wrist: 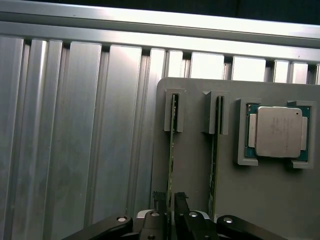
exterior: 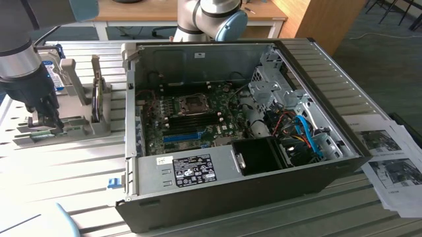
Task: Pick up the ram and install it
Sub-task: 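Pick up the ram and move it above insertion slot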
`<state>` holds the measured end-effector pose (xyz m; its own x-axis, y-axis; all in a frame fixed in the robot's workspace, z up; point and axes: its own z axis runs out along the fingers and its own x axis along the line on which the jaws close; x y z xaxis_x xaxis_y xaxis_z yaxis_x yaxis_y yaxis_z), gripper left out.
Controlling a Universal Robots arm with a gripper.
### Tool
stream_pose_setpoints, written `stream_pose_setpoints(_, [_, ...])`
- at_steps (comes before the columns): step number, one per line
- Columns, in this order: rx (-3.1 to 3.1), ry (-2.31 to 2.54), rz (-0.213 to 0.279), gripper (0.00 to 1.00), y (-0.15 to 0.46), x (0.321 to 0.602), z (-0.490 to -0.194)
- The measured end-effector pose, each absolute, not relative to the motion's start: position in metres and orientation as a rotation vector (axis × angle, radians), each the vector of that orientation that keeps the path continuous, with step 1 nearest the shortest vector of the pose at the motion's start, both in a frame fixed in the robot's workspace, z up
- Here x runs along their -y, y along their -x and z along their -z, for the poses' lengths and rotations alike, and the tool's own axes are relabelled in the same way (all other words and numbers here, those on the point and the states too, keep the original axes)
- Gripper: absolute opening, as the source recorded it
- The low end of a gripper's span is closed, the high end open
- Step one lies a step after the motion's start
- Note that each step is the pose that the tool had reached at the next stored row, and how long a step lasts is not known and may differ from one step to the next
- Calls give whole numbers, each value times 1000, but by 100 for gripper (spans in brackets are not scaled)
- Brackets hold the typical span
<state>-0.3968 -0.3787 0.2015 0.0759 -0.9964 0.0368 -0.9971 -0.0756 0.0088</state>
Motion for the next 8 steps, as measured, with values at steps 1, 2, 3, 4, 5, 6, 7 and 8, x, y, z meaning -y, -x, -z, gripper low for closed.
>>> stream_pose_setpoints(1, [2114,-2281,-33,20,397,379,-201])
stream_pose_setpoints(2, [2114,-2281,-33,19,397,379,-201])
stream_pose_setpoints(3, [2114,-2281,-33,12,397,379,-201])
stream_pose_setpoints(4, [2114,-2281,-33,12,397,379,-201])
stream_pose_setpoints(5, [2114,-2281,-33,11,397,379,-202])
stream_pose_setpoints(6, [2114,-2281,-33,11,397,379,-202])
stream_pose_setpoints(7, [2114,-2281,-33,11,397,379,-201])
stream_pose_setpoints(8, [2114,-2281,-33,11,397,379,-201])
